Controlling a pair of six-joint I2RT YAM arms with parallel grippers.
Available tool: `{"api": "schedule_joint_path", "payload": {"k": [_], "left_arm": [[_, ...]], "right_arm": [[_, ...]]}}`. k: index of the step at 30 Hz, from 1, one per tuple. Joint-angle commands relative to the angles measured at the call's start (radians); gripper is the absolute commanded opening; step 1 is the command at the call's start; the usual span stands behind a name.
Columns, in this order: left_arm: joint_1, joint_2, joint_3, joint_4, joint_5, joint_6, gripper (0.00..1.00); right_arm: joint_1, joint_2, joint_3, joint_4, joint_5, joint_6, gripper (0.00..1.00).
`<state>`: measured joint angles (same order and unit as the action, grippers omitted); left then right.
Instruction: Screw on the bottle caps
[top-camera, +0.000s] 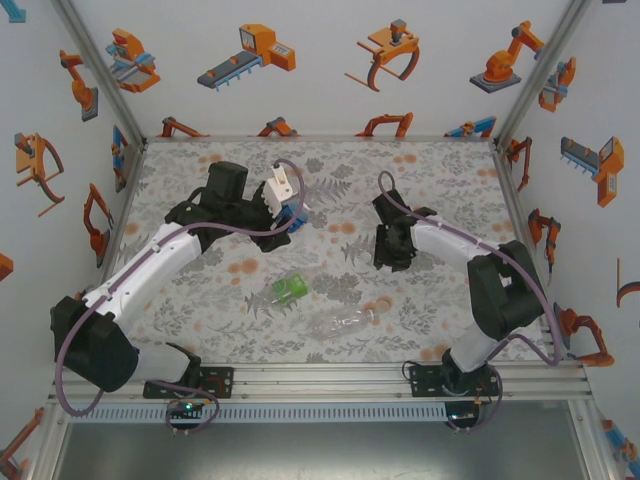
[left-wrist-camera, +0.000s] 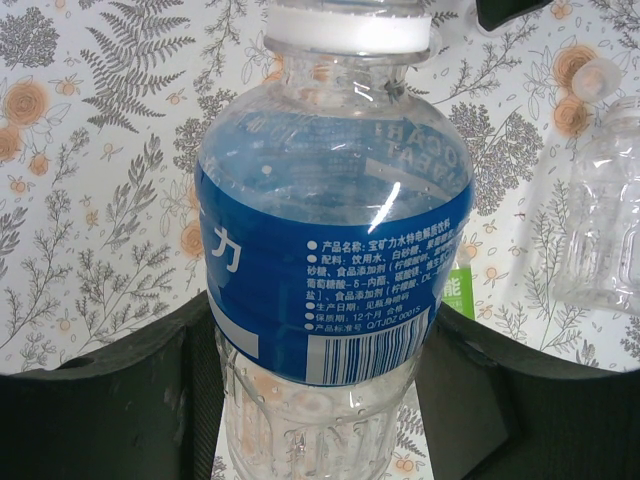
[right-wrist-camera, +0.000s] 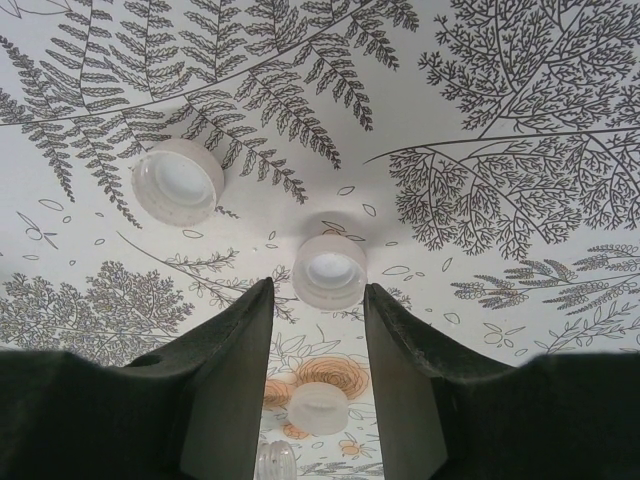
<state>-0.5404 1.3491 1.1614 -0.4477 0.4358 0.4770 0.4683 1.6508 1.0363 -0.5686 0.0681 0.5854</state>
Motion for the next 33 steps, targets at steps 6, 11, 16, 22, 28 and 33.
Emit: {"api": "schedule_joint_path", "payload": {"k": [6, 11, 16, 22, 28, 33], "left_arm": [[-0.014, 0.006, 0.035, -0.029, -0.008, 0.018, 0.07], [-0.018, 0.009, 0.038, -0.035, -0.012, 0.021, 0.07], [-0.02, 0.012, 0.038, -0.039, -0.018, 0.022, 0.07], [-0.022, 0.017, 0.041, -0.045, -0.023, 0.027, 0.07], [-0.024, 0.019, 0.041, -0.048, -0.028, 0.029, 0.07], [-0.027, 0.022, 0.044, -0.051, -0.027, 0.029, 0.07]], "right_arm": [[0.012, 0.015, 0.013, -0.01, 0.001, 0.0, 0.42], [0.013, 0.027, 0.01, -0.004, -0.001, 0.002, 0.42], [0.016, 0.036, 0.01, 0.0, -0.001, 0.002, 0.43], [0.016, 0.05, -0.002, 0.012, -0.004, 0.002, 0.43], [0.018, 0.061, -0.021, 0.032, -0.011, 0.011, 0.43], [0.016, 0.064, -0.038, 0.056, -0.025, 0.023, 0.42]]}}
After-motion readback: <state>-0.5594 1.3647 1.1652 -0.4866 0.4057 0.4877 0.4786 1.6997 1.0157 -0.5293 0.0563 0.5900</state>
